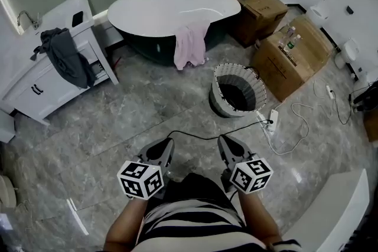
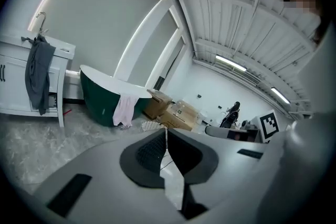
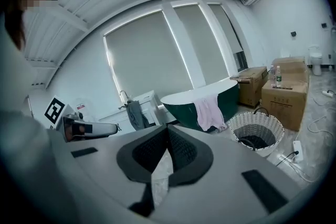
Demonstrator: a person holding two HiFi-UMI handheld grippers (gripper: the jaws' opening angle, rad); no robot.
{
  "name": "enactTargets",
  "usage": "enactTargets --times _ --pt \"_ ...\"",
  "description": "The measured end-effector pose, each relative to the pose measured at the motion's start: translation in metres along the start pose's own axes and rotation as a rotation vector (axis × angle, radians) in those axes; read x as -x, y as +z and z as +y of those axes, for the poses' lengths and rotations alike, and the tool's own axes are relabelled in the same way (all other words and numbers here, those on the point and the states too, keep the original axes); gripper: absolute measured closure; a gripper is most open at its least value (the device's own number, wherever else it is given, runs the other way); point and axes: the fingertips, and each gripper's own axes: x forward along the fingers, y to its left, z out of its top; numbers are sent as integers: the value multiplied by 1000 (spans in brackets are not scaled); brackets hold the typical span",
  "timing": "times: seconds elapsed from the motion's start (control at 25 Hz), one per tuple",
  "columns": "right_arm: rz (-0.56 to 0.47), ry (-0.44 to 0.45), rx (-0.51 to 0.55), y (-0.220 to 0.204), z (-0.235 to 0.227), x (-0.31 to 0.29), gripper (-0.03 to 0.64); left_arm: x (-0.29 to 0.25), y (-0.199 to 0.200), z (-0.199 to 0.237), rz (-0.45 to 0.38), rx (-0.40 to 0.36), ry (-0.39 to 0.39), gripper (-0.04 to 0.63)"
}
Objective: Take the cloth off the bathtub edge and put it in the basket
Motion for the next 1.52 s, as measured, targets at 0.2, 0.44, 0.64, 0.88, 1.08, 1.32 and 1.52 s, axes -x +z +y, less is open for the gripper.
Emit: enactTargets --times 0.2,0.44,0.64,0.88,1.08,1.32,1.52 --pt "15 8 -17 -2 0 -18 591 -2 0 17 7 21 11 569" --pt "20 13 -29 9 -17 -50 591 -27 13 37 11 18 31 570" --pt "35 46 -28 22 -37 -91 591 -59 32 58 -5 17 53 569" --pt "79 88 11 53 -63 -141 591 -107 70 78 -17 13 75 570" --pt "116 120 38 74 -93 -182 591 -154 98 92 -31 10 79 570" --pt "121 135 51 96 -123 -221 591 -206 123 99 -43 -4 43 569" --pt "124 124 39 104 -134 -241 591 -233 131 108 -7 -32 19 569"
